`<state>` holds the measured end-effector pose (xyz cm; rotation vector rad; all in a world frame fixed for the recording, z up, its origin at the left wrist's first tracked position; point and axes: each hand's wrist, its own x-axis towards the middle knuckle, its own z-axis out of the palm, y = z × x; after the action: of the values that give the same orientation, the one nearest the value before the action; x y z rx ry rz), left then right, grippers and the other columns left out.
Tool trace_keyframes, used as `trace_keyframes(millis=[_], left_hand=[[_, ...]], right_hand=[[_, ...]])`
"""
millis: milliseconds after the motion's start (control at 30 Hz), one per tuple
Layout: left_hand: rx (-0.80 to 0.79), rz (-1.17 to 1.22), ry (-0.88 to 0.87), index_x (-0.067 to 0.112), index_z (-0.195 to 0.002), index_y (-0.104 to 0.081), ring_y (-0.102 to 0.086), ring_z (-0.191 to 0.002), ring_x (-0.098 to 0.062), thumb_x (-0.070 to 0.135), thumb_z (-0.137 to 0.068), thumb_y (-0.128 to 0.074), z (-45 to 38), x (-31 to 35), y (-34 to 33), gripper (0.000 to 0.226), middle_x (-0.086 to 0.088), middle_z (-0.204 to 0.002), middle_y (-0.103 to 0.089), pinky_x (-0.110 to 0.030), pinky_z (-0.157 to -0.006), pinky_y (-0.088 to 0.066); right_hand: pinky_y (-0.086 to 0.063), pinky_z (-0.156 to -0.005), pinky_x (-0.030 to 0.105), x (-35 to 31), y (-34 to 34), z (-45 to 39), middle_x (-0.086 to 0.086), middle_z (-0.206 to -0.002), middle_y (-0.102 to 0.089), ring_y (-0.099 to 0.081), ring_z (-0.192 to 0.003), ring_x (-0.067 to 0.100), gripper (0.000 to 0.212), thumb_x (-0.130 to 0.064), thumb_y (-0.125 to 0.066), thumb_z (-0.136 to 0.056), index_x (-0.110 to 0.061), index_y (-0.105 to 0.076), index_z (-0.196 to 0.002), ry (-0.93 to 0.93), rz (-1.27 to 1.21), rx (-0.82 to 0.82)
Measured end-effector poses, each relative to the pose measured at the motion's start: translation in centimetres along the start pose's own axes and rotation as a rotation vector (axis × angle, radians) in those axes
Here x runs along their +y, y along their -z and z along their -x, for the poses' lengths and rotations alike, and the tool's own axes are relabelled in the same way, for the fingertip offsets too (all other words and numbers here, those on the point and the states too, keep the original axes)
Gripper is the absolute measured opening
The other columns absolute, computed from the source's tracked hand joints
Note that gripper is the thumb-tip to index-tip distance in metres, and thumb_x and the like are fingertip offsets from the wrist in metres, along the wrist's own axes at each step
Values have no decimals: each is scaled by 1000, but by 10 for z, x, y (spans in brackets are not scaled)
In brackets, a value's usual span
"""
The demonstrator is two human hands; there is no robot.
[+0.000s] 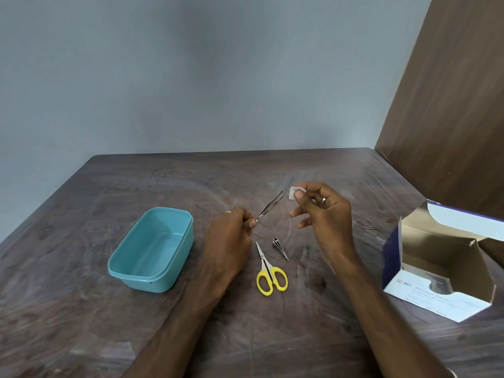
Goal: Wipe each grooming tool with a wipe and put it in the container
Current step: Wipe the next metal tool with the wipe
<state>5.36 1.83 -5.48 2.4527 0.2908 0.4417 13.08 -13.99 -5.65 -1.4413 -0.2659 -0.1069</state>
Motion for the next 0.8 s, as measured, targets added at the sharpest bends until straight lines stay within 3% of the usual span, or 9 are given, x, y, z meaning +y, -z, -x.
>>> trace_keyframes(millis=[333, 500, 633, 800], left_hand=[[-30, -81, 5, 14, -99, -63, -59, -88, -18, 10, -96, -55, 2, 2, 2, 9, -5, -96, -68, -35, -75, -47], [-37, -120, 20, 14, -102, -63, -54, -85, -13, 13, -98, -53, 2, 1, 6, 10, -4, -100, -67, -24, -70, -35], [-32, -161, 28, 15, -103, -63, -54, -84, -15, 13, -97, -54, 0, -1, 8, 10, -6, -102, -67, -27, -70, -37], [6, -203, 27, 17, -102, -62, -60, -92, -24, 16, -98, -53, 2, 0, 11, 10, -6, -102, -67, -31, -70, -39]], right_hand=[[-49, -44, 28, 3, -3, 3, 1, -85, -75, -65, -56, 19, 21, -2, -64, -93, -20, -75, -98, 92, 147, -137], [-48, -46, 30, 3, -2, 3, 4, -86, -75, -66, -58, 21, 21, -1, -64, -92, -17, -75, -98, 61, 156, -208], [-46, -49, 31, 2, -3, 4, 15, -86, -73, -66, -59, 22, 14, -3, -70, -88, -13, -75, -96, 13, 144, -247], [-46, -46, 29, 1, -2, 4, 9, -82, -76, -65, -60, 23, 7, -8, -69, -91, -9, -74, -95, -18, 145, -260]])
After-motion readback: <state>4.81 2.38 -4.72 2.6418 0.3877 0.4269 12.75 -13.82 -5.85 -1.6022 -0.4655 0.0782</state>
